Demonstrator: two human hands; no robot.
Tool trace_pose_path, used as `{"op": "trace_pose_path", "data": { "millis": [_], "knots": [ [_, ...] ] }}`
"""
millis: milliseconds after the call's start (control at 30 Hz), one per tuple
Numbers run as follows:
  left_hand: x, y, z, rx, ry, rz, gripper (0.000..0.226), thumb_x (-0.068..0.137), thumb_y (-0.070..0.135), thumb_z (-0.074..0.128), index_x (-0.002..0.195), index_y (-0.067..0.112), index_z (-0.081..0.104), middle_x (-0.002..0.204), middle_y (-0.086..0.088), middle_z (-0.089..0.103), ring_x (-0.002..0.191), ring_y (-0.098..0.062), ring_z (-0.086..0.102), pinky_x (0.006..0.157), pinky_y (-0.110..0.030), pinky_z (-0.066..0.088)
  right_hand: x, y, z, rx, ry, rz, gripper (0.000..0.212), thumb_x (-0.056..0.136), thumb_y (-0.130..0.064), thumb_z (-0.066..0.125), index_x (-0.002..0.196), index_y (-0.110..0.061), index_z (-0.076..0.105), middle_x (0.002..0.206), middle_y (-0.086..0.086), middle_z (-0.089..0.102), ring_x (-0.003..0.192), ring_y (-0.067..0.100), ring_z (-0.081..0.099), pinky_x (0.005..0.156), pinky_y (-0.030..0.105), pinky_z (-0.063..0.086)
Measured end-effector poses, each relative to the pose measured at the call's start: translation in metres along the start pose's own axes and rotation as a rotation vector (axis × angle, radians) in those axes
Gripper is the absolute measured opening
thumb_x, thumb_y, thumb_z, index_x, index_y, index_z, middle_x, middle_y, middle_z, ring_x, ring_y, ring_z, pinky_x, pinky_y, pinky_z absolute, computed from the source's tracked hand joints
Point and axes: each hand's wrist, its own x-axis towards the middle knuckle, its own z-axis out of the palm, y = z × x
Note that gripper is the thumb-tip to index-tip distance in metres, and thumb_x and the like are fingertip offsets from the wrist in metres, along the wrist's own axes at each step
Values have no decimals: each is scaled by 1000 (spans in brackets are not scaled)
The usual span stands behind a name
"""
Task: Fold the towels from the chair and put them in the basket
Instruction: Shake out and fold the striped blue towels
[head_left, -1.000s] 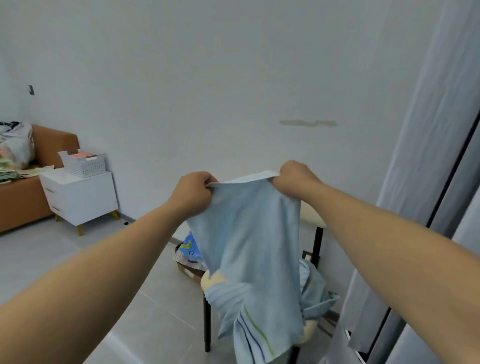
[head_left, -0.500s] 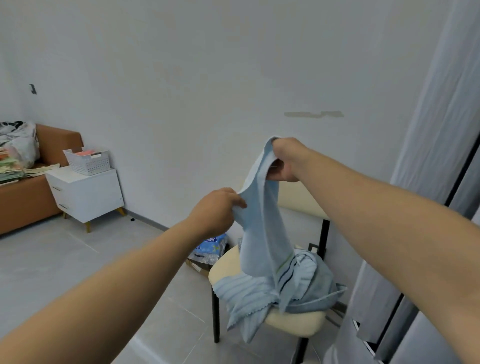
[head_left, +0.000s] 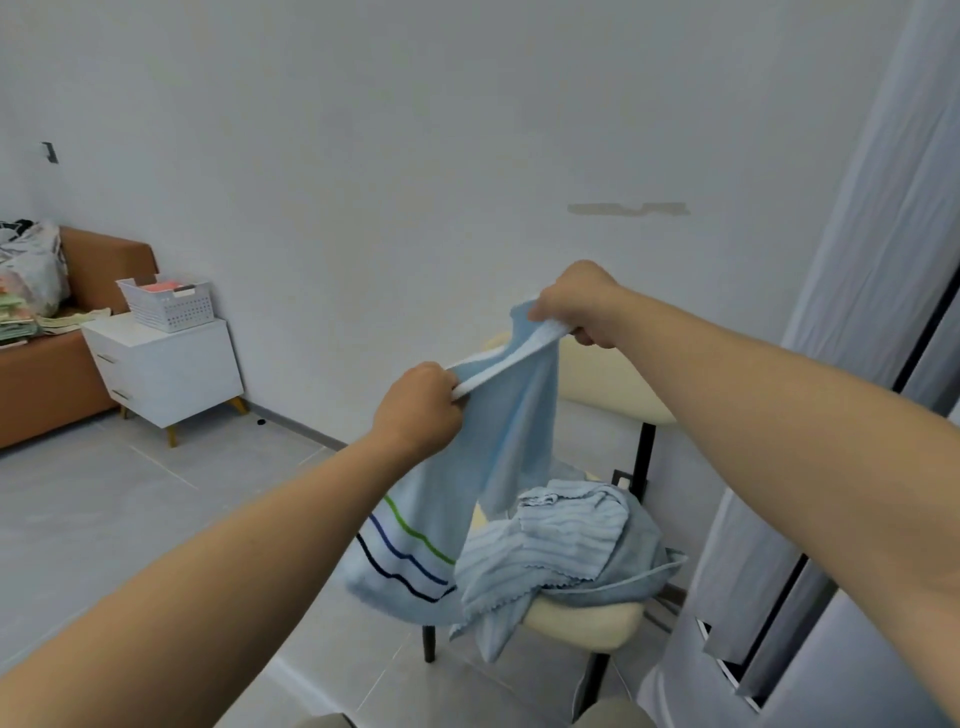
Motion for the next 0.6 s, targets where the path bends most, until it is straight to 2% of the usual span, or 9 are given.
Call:
{"op": "trace_pose_path", "data": {
  "millis": [67, 133, 167, 267, 367, 433, 500, 533, 600],
  "knots": [
    [0, -14, -1, 60, -20, 24, 18, 92, 17, 57, 92, 5, 69, 91, -11, 55, 88, -35, 58, 68, -34, 38, -1, 5, -4, -331, -89, -13, 3, 85, 0, 56, 84, -2, 57, 70, 17, 54, 52, 23, 44, 42, 22, 29],
    [-2, -26, -2, 108, -47, 45, 16, 92, 16, 56, 93, 6, 68, 96, -12, 58, 91, -35, 59, 70, -34, 40, -3, 11, -5, -601, -18, -78, 24, 88, -2, 52, 109, 1, 64, 104, 22, 66, 83, 34, 64, 58, 30, 42],
    [-3, -31, -2, 120, -59, 46, 15, 92, 15, 56, 92, 6, 67, 96, -11, 57, 91, -35, 59, 69, -33, 39, -6, 15, -7, -623, 39, -117, 29, 88, -2, 53, 115, -2, 63, 116, 19, 64, 99, 35, 64, 68, 32, 44],
    [-5, -40, -5, 132, -72, 37, 11, 90, 11, 56, 88, 6, 66, 91, -7, 54, 89, -33, 58, 69, -33, 42, -5, 30, -13, -660, 227, -126, 35, 89, 0, 48, 121, -7, 61, 125, 16, 60, 113, 38, 61, 82, 39, 47],
    [-5, -44, -9, 139, -70, 46, 11, 87, 12, 59, 88, 7, 69, 90, -6, 55, 87, -31, 58, 69, -34, 45, 2, 35, -8, -383, 313, 88, 25, 92, -2, 47, 110, -2, 63, 108, 20, 65, 92, 38, 68, 68, 37, 54],
    [-4, -45, -10, 135, -58, 63, 12, 89, 18, 63, 89, 10, 71, 87, -4, 55, 86, -30, 58, 69, -33, 43, 11, 34, -4, 206, 295, 342, 20, 95, -2, 42, 101, 3, 61, 86, 25, 62, 65, 37, 67, 49, 43, 55],
    [-3, -43, -11, 121, -47, 93, 15, 90, 25, 66, 88, 11, 72, 84, -2, 54, 85, -28, 57, 69, -33, 42, 13, 32, 1, 784, 260, 530, 22, 96, -2, 37, 93, 1, 59, 81, 22, 60, 65, 35, 64, 52, 51, 54],
    [-3, -40, -11, 114, -47, 103, 17, 91, 26, 66, 87, 11, 72, 83, -1, 53, 84, -27, 57, 68, -33, 41, 15, 31, 4, 910, 250, 562, 22, 95, -2, 37, 90, 0, 59, 84, 21, 63, 70, 34, 65, 55, 52, 54],
    [-3, -37, -12, 122, -51, 106, 19, 91, 29, 67, 86, 12, 70, 84, 0, 52, 83, -25, 56, 69, -33, 42, 18, 29, 11, 844, 225, 494, 20, 93, -2, 40, 90, -5, 60, 96, 17, 66, 80, 30, 65, 56, 40, 55]
  ]
}}
